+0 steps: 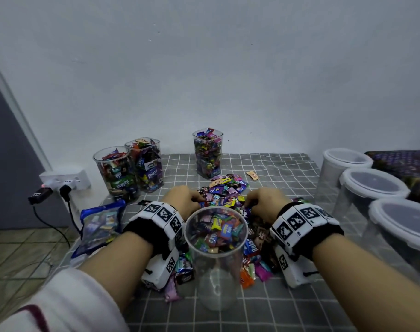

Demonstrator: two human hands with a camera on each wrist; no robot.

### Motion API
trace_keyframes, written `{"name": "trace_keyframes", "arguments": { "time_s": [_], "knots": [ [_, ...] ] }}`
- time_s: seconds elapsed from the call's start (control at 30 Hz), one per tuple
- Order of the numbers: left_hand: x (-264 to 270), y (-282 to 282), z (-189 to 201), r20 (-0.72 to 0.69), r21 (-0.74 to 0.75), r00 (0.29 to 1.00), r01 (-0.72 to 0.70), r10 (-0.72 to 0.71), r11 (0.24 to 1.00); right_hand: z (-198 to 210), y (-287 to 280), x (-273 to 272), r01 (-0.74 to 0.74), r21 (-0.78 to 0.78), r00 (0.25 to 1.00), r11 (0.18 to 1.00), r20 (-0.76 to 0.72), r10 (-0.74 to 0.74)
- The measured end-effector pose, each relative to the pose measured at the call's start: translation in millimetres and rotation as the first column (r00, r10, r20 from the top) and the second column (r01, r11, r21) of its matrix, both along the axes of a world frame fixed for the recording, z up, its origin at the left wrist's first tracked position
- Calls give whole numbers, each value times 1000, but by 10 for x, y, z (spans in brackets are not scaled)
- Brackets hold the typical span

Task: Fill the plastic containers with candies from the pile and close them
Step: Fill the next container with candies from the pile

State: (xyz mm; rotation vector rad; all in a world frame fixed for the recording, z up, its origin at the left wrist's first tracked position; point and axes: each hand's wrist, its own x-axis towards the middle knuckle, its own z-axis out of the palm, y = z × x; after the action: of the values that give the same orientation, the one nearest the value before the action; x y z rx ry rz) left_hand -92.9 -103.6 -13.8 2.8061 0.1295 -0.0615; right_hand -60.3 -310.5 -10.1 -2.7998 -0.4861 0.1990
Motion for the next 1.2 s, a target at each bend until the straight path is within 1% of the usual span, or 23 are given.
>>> {"name": "trace_keyframes", "arguments": {
  "time_s": [0.1,0.23,0.37,0.47,0.53,0.6,0.63,0.7,0.8,0.9,0.97,1.1,1.17,1.2],
  "knots": [
    [-83,1,83,98,-55,995,-15,20,998,54,-32,-31,12,91,1000,996,28,-14],
    [-190,17,175,193,-259,978,-26,78,965,145,-88,-85,33,298,999,954,16,-40],
    [-329,5,255,294,-490,945,20,143,872,303,-128,-256,-19,505,999,863,35,2],
    [-462,-19,339,337,-582,928,74,158,810,486,-126,-457,-94,644,996,759,58,74],
    [-538,-37,393,345,-633,925,102,162,768,620,-101,-614,-173,691,985,701,106,139],
    [-592,-46,429,347,-669,923,118,168,734,723,-68,-769,-248,709,967,660,138,215],
    [-613,-46,441,345,-680,923,121,170,723,755,-49,-840,-285,692,956,663,155,250],
    [-650,-47,457,345,-699,922,129,174,703,767,-4,-941,-358,597,933,718,191,306],
    [-705,-56,485,352,-713,920,144,173,686,698,56,-1025,-421,432,907,797,213,364],
    [-775,-79,540,372,-720,914,175,161,671,633,88,-1063,-464,343,884,817,245,399],
    [-823,-101,584,386,-725,910,197,152,660,622,74,-1090,-462,352,885,814,248,395],
    [-896,-162,676,405,-743,904,238,136,626,604,8,-1146,-419,433,908,798,225,354],
    [-923,-186,721,406,-756,904,251,132,604,551,-29,-1155,-375,507,926,776,162,342],
    [-936,-198,742,405,-766,905,258,130,589,510,-45,-1152,-341,557,932,757,95,350]
  ]
}}
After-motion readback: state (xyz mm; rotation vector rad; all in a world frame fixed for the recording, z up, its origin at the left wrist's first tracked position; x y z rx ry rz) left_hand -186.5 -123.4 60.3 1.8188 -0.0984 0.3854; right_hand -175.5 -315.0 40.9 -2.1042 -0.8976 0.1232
